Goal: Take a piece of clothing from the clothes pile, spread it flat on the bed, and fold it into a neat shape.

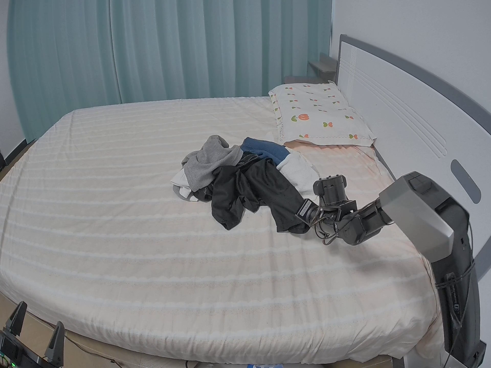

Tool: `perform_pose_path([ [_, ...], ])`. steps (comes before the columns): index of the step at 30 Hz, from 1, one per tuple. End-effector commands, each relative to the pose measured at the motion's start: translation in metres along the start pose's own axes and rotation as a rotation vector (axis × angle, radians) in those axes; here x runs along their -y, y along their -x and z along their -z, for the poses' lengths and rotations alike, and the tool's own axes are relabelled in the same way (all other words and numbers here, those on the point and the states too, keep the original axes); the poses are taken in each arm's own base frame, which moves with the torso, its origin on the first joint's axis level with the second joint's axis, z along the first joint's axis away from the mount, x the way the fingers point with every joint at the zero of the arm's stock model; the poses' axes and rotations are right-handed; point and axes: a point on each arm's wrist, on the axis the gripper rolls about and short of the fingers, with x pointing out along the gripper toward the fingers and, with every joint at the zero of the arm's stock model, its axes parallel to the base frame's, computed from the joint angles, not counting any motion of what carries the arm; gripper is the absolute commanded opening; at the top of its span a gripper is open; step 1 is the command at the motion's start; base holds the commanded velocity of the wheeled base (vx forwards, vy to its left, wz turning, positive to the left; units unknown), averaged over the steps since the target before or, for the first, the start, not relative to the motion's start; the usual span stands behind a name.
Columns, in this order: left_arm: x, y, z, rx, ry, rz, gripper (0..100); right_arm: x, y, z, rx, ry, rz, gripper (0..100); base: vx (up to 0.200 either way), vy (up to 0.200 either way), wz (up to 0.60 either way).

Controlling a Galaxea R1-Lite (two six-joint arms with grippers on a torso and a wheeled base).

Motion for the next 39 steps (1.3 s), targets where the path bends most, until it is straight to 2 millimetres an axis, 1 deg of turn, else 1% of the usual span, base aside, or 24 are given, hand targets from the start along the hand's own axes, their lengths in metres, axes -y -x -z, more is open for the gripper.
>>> perform_pose_path([
  [1,0.000,0.000,0.005,-0.004,-0.008,0.000,100,-0.023,0.124,-0.031,-0.026,-0.048,-0.289,0,0.000,0.000,0.00],
  [2,0.000,0.000,0.005,-0.006,-0.010,0.000,100,-0.023,0.132,-0.030,-0.032,-0.049,-0.305,0,0.000,0.000,0.00],
  [3,0.000,0.000,0.005,-0.006,-0.010,0.000,100,-0.025,0.157,-0.029,-0.031,-0.056,-0.360,0,0.000,0.000,0.00],
  [7,0.000,0.000,0.005,-0.006,-0.011,0.000,100,-0.029,0.227,-0.031,-0.035,-0.045,-0.504,0,0.000,0.000,0.00],
  [9,0.000,0.000,0.005,-0.006,-0.011,0.000,100,-0.032,0.254,-0.029,-0.048,-0.021,-0.567,0,0.000,0.000,0.00],
  [11,0.000,0.000,0.005,-0.004,-0.010,0.000,100,-0.035,0.281,-0.035,-0.019,-0.015,-0.636,0,0.000,0.000,0.00],
  [12,0.000,0.000,0.005,-0.004,-0.010,0.000,100,-0.036,0.287,-0.037,-0.014,-0.013,-0.651,0,0.000,0.000,0.00],
  [13,0.000,0.000,0.005,-0.006,-0.010,-0.002,100,-0.037,0.303,-0.041,-0.004,-0.010,-0.687,0,0.000,0.000,0.00],
  [15,0.000,0.000,0.005,-0.003,-0.010,0.000,100,-0.032,0.318,-0.040,-0.013,-0.002,-0.720,0,0.000,0.000,0.00],
  [16,0.000,0.000,0.004,0.008,0.001,0.006,100,-0.030,0.323,-0.038,-0.026,0.004,-0.736,0,0.000,0.000,0.00],
  [17,0.000,0.001,-0.006,0.058,0.020,0.011,100,-0.028,0.326,-0.035,-0.043,0.010,-0.745,0,0.000,0.000,0.00],
  [19,0.001,0.013,-0.051,0.234,0.090,0.085,100,-0.023,0.330,-0.028,-0.071,0.019,-0.753,0,0.000,0.000,0.00],
  [20,0.002,0.013,-0.057,0.236,0.101,0.110,100,-0.022,0.330,-0.028,-0.074,0.019,-0.751,0,0.000,0.000,0.00],
  [23,0.004,0.003,-0.079,0.161,0.102,0.220,100,-0.019,0.331,-0.021,-0.094,0.022,-0.739,0,0.000,0.000,0.00],
  [26,0.005,-0.024,-0.097,0.035,0.090,0.243,100,-0.014,0.333,-0.010,-0.136,0.029,-0.735,0,0.000,0.000,0.00],
  [27,0.005,-0.027,-0.098,0.022,0.089,0.242,100,-0.013,0.333,-0.009,-0.140,0.030,-0.732,0,0.000,0.000,0.00],
  [28,0.005,-0.050,-0.106,-0.069,0.079,0.238,100,-0.010,0.332,-0.006,-0.153,0.032,-0.723,0,0.000,0.000,0.00],
  [30,0.006,-0.074,-0.109,-0.153,0.065,0.243,100,-0.011,0.333,-0.005,-0.156,0.034,-0.727,0,0.000,0.000,0.00],
  [31,0.006,-0.075,-0.109,-0.155,0.064,0.246,100,-0.011,0.333,-0.005,-0.156,0.034,-0.727,0,0.000,0.000,0.00],
  [32,0.010,-0.095,-0.106,-0.220,0.058,0.291,100,-0.012,0.333,-0.005,-0.153,0.032,-0.728,0,0.000,0.000,0.00],
  [34,0.018,-0.117,-0.100,-0.305,0.062,0.350,100,-0.012,0.330,-0.004,-0.159,0.032,-0.719,0,0.000,0.000,0.00],
  [37,0.029,-0.142,-0.089,-0.408,0.071,0.391,100,-0.012,0.328,-0.003,-0.162,0.031,-0.713,0,0.000,0.000,0.00],
  [38,0.029,-0.142,-0.089,-0.408,0.071,0.391,100,-0.012,0.328,-0.003,-0.162,0.031,-0.713,0,0.000,0.000,0.00],
  [39,0.038,-0.157,-0.082,-0.455,0.071,0.424,100,-0.013,0.326,-0.004,-0.157,0.028,-0.707,0,0.000,0.000,0.00],
])
